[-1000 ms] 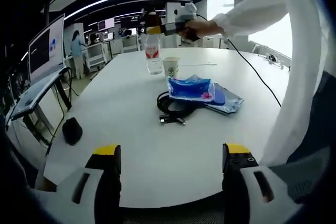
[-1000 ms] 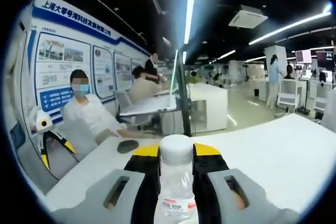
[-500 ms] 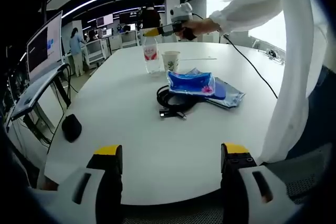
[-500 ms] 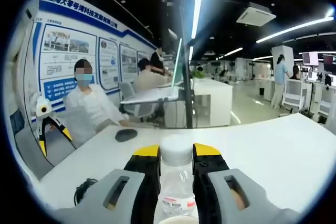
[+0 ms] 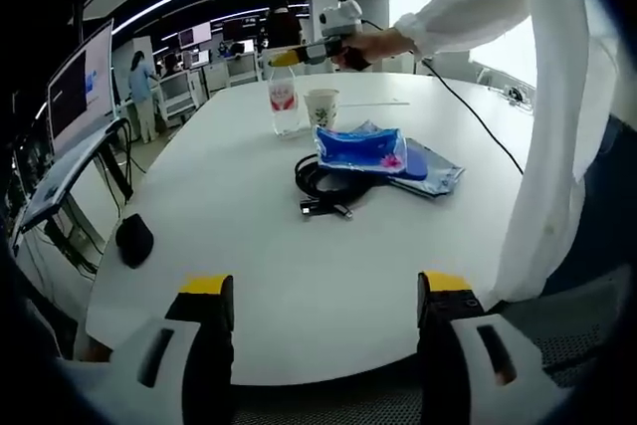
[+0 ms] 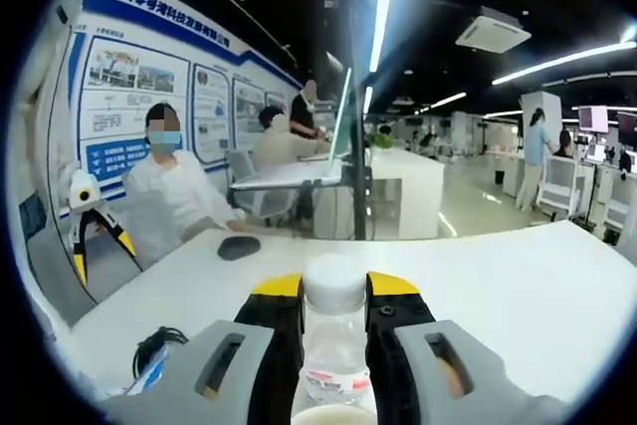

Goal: Arrange the tabletop items into an orderly group along one side of the table until the central work area is clear of visible clutter.

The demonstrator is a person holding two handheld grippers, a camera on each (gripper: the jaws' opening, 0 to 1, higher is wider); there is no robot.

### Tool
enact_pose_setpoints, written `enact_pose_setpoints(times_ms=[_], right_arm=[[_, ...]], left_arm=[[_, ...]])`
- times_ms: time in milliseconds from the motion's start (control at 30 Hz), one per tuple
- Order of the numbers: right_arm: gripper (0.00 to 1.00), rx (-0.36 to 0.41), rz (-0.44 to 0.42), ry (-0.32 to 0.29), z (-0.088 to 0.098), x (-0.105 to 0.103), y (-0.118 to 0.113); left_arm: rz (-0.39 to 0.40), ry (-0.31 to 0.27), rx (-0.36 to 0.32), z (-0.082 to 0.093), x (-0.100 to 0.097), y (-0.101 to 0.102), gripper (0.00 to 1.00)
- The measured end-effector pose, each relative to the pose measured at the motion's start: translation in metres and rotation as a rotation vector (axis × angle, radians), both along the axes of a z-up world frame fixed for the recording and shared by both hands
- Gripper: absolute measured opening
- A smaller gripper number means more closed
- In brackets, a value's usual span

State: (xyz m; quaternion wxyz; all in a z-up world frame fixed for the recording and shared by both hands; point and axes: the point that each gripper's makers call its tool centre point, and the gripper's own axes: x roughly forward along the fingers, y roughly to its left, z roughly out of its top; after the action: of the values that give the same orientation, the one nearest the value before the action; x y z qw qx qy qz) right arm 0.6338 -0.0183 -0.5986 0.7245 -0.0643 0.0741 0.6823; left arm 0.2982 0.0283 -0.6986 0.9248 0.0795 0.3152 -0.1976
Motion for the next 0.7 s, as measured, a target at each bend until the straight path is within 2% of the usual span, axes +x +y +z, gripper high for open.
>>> enact_pose_setpoints(times_ms=[100, 200, 300, 367, 467, 500, 600, 700], right_arm=[[0.20, -0.009, 0.001, -0.017, -0.001, 0.000, 0.000], [0.20, -0.002, -0.011, -0.004, -0.001, 0.002, 0.001], [0.21, -0.027, -0.020, -0.016, -0.003, 0.001, 0.002], [0.22, -0.041, -0.040, 0.005, -0.004, 0.001, 0.001], [0.41, 0.002, -0.117, 0.036, 0.004, 0.009, -0.001], [0.48, 0.031, -0.136, 0.028, 0.012, 0.011, -0.002], [0.52, 0.036, -0.151, 0.030, 0.020, 0.006, -0.008], [0.63, 0.039, -0.166, 0.022, 0.024, -0.002, -0.013]], left_arm=[[-0.005, 0.006, 0.005, -0.001, -0.001, -0.001, 0.77], [-0.008, 0.006, 0.008, -0.001, -0.001, -0.001, 0.76], [-0.005, 0.006, 0.010, 0.000, -0.001, -0.001, 0.77], [-0.001, 0.003, 0.009, 0.001, 0.000, -0.001, 0.77], [-0.005, 0.001, 0.006, 0.000, -0.001, -0.001, 0.77], [-0.007, 0.003, 0.006, 0.000, -0.001, -0.002, 0.77], [-0.010, -0.003, -0.001, 0.002, -0.002, -0.003, 0.78], [0.004, -0.017, -0.025, 0.006, 0.000, -0.002, 0.79]])
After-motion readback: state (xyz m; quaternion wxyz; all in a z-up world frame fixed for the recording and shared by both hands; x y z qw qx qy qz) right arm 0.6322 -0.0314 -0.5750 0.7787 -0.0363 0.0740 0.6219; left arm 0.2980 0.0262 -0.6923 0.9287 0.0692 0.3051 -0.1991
